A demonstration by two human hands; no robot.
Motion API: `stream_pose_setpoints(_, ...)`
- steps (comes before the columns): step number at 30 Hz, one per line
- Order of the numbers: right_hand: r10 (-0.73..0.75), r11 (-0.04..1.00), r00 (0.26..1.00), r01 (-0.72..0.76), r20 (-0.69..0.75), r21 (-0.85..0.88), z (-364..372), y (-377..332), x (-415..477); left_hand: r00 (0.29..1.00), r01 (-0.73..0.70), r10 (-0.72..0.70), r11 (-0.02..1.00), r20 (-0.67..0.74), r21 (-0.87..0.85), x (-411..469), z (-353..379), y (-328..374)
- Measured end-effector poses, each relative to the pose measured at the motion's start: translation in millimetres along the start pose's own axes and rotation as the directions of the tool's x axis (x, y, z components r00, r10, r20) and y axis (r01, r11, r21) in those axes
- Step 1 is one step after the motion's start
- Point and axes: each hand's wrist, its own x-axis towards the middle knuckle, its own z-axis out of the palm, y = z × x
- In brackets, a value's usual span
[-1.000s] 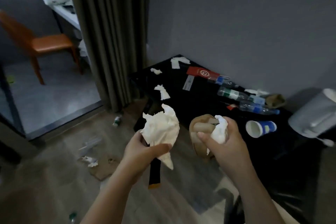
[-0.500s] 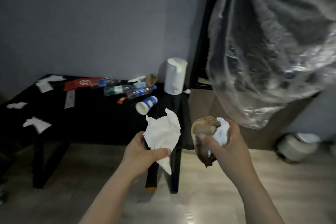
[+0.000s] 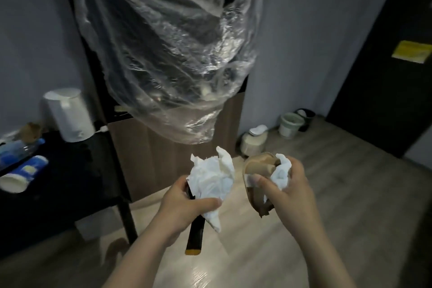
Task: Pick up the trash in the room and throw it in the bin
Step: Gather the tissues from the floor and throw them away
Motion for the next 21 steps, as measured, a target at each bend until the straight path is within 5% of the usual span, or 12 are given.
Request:
stream_pose_setpoints(12,0.131,0.991,0.937,-0.114,-0.323,0.072,-128,62,-6,0.936,-0.058,0.022,0.994,0.352,0.092,47,147,8)
stream_pose_setpoints(21,0.175,0.984,0.897,-0.175,-0.407,0.038,-147,95,73,0.901,-0.04,-0.018,0.991,0.433,0.125,142,202,13)
